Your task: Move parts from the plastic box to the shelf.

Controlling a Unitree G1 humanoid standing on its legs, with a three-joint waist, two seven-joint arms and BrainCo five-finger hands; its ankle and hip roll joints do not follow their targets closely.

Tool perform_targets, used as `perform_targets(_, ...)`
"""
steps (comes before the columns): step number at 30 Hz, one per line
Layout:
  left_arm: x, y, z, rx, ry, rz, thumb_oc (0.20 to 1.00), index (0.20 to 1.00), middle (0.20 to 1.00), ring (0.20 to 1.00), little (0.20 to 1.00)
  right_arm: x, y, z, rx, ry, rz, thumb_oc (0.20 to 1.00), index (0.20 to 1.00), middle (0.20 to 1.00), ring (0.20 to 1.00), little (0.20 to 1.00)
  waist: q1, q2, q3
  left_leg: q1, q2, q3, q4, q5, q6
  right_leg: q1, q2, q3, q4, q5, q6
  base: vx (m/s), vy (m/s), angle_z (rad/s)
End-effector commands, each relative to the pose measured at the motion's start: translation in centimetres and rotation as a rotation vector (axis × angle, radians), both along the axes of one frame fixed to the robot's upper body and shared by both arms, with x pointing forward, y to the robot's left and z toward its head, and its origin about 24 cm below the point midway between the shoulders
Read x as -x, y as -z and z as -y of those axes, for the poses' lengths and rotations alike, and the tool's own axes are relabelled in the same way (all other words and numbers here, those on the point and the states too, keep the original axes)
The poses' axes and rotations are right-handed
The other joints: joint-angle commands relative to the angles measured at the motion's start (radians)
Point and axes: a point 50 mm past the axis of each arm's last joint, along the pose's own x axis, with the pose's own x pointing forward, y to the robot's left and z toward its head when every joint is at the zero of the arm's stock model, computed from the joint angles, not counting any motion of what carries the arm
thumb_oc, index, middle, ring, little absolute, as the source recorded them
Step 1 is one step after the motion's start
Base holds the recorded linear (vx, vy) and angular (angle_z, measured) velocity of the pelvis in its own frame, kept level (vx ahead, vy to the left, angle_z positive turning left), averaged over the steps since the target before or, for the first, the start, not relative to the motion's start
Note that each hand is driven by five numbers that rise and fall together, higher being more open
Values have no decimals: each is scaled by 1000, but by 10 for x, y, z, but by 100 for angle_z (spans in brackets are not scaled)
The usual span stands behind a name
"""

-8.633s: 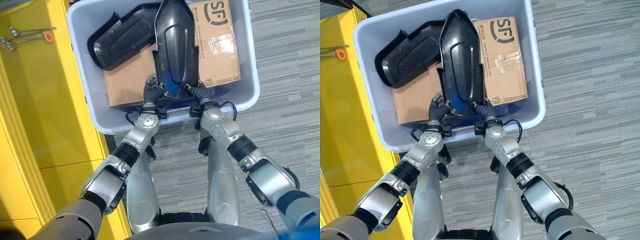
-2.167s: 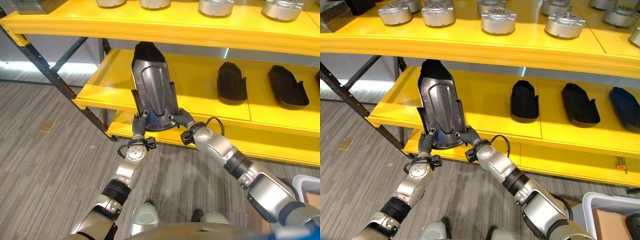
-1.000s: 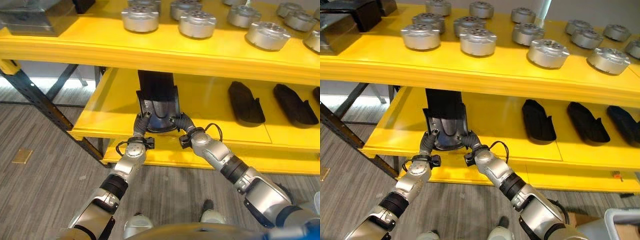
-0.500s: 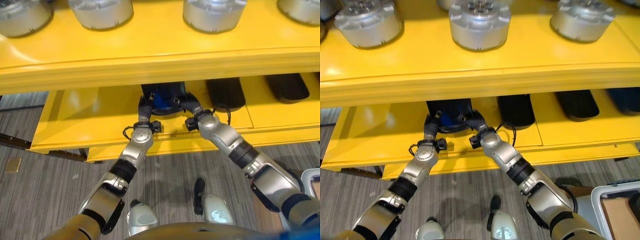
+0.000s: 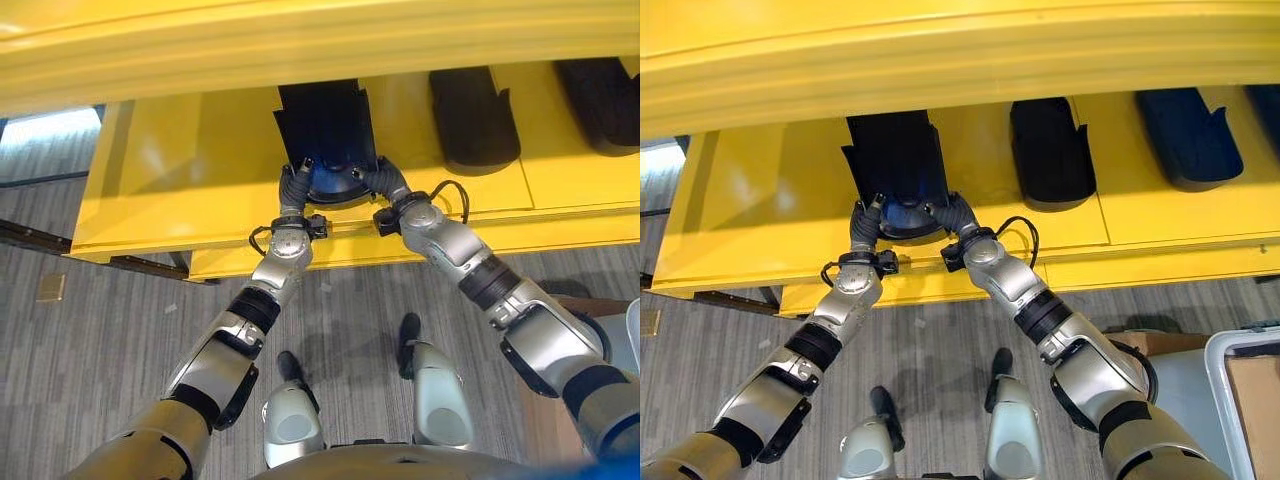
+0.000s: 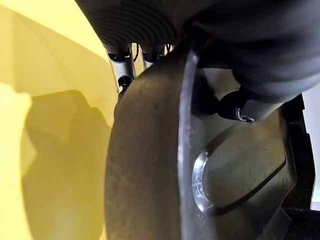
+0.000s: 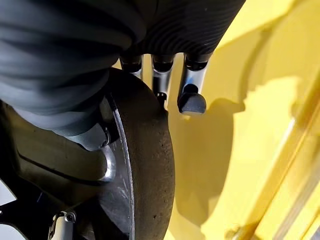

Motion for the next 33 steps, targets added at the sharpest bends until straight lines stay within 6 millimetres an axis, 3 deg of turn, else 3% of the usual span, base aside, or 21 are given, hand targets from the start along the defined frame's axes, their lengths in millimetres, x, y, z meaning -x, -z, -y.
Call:
perform_targets(1,-7,-60,54,-34,225,214,200,200,200,200,200,25,-86,-84,-227,-322,230,200,200,200,200,200,-6,-23,16,-66,2,-54,63,0,28,94,-3,4,-18,-90,45,-53,-3,5)
perform_targets(3,-9,-61,57,-48,237,196,213,213,213,213,213,21,-82,-83,-209,-315,207,200,200,200,200,200,-5,-22,20,-69,0,-56,64,0,28,92,-3,4,-18,-90,46,-41,-9,3)
perform_targets(4,-9,-61,57,-48,238,193,476,476,476,476,476,21,-82,-84,-205,-313,204,256,256,256,256,256,-5,-21,21,-69,-1,-56,63,1,28,92,-4,4,-19,-89,45,0,0,0)
perform_targets(5,-10,-61,57,-46,239,191,1000,1000,1000,1000,1000,19,-79,-84,-201,-307,202,868,868,868,868,868,-5,-21,25,-71,0,-56,65,2,27,90,-5,5,-19,-87,46,0,0,0)
perform_targets(6,-10,-61,57,-47,239,191,1000,1000,1000,1000,1000,19,-79,-84,-201,-305,202,1000,1000,1000,1000,1000,-5,-21,25,-71,1,-56,65,3,27,90,-5,6,-19,-87,45,0,0,0)
perform_targets(10,-9,-57,57,-74,252,177,1000,1000,1000,1000,1000,17,-76,-82,-211,-296,206,1000,1000,1000,1000,1000,-8,-20,27,-71,3,-52,67,4,25,94,-7,9,-26,-85,45,0,0,0)
perform_targets(20,-12,-71,54,-150,217,246,1000,1000,1000,1000,1000,14,-76,-78,-219,-262,221,1000,1000,1000,1000,1000,-14,-20,29,-76,5,-47,70,7,23,87,-12,18,-21,-85,46,0,0,0)
perform_targets(26,-11,-68,55,-81,194,216,1000,1000,1000,1000,1000,13,-77,-76,-204,-209,272,1000,1000,1000,1000,1000,-12,-20,30,-77,5,-49,70,6,22,88,-10,19,-20,-89,45,0,0,0)
perform_targets(30,-8,-73,62,-161,283,285,1000,1000,1000,1000,1000,7,-75,-66,-298,-107,231,1000,1000,1000,1000,1000,-14,-22,29,-74,5,-47,62,7,22,91,-9,19,-24,-89,46,0,0,0)
perform_targets(33,-10,-73,58,-200,227,264,1000,1000,1000,1000,1000,5,-75,-59,-323,-66,253,1000,1000,1000,1000,1000,-22,-20,28,-67,3,-44,55,10,20,95,-9,22,-25,-88,47,7,10,0)
